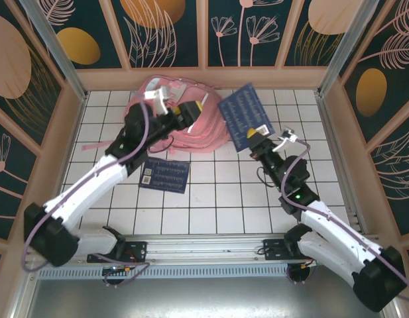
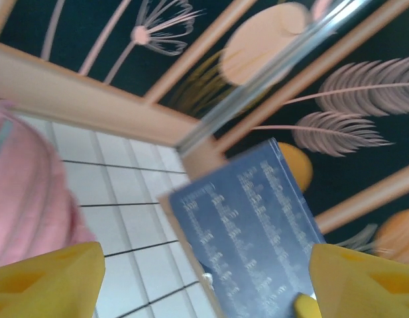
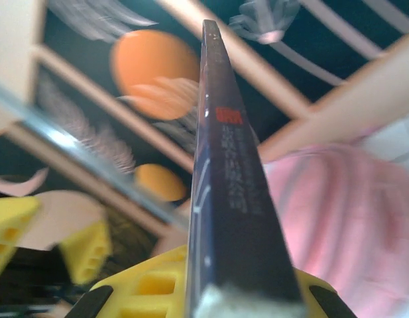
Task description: Pack the student bag
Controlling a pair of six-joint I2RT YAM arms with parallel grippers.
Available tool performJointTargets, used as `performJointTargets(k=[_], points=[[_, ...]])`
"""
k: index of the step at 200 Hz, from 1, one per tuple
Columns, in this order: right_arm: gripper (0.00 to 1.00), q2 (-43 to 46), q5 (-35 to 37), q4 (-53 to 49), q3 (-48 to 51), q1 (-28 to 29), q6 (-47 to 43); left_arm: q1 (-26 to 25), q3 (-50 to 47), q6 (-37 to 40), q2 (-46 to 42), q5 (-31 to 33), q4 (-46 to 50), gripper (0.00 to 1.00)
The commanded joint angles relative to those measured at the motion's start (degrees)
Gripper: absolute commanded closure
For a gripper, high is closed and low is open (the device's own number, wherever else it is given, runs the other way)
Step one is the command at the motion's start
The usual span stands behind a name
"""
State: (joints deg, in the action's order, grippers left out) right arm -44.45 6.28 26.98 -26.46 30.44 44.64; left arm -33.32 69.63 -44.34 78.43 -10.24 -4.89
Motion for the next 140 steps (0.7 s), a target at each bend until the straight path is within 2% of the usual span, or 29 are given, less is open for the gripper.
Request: performJointTargets(k=[1,18,32,54,62,83,108,123,140], points=[[1.00,2.8,1.5,-16.0,-3.0,-5.3,-1.5,1.1,10.7,9.8,12.5,5.3,22.6,0.19],[1.00,3.1,-2.1,-20.1,-4.5,-7.8,-4.5,3.6,18.0,10.9,21.6,3.9,27.2,0.21],[1.00,2.6,-2.7,-22.7,-6.1,-7.6,-6.9,6.1,21.8,11.5,27.4,1.6,27.9,0.21],[1.00,2.6,4.2,-26.8,-7.6,-4.1,-7.4,9.4,27.1,13.2,35.0,-3.8,27.3,0.24],[1.00,2.9,3.8,-26.6,-7.5,-3.3,-9.1,10.2,28.3,14.4,37.0,-6.3,25.9,0.25],[1.00,3.6,-3.1,-24.6,-6.9,-2.0,-15.3,11.0,32.6,17.2,41.9,-9.9,24.4,0.27],[1.00,4.0,-1.5,-26.6,-7.1,-1.9,-16.1,11.0,38.8,19.4,47.6,-14.3,26.5,0.34],[1.00,4.1,-1.8,-26.8,-6.8,-2.1,-16.8,11.1,39.5,19.9,48.7,-18.6,24.9,0.38],[1.00,4.0,-2.3,-27.0,-6.3,-2.4,-17.0,11.1,39.6,20.2,49.4,-20.7,23.5,0.44]])
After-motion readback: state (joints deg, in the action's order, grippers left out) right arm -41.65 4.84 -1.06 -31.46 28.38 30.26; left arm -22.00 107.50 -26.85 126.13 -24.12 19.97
